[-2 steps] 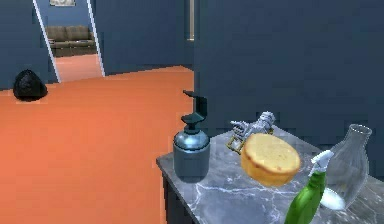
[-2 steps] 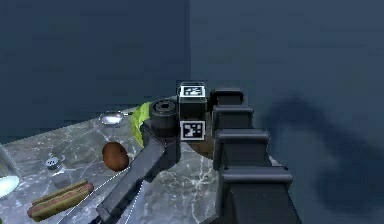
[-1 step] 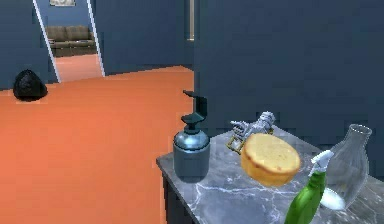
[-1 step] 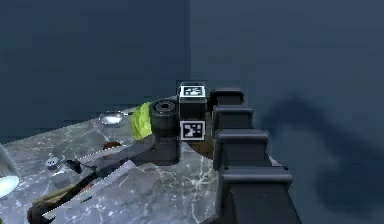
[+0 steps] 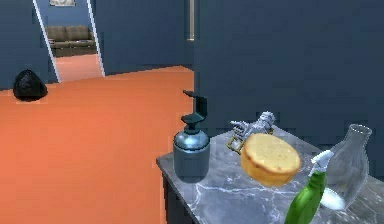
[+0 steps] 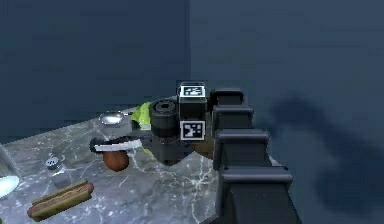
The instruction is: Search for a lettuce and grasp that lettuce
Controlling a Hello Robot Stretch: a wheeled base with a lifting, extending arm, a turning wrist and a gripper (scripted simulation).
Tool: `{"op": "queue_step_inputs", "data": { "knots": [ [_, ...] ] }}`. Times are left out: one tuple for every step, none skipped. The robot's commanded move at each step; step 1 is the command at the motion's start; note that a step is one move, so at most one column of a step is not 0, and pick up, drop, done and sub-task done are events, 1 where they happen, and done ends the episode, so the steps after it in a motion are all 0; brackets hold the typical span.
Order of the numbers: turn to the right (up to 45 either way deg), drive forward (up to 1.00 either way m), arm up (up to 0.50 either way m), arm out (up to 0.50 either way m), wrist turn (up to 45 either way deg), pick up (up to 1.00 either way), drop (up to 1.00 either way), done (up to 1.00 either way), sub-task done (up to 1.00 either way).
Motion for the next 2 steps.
{"op": "queue_step_inputs", "data": {
  "knots": [
    [0.0,0.00,0.00,0.00,33.0,0.00,0.00,0.00,0.00],
    [0.0,0.00,-0.12,0.00,0.0,0.00,0.00,0.00,0.00]
  ]
}}
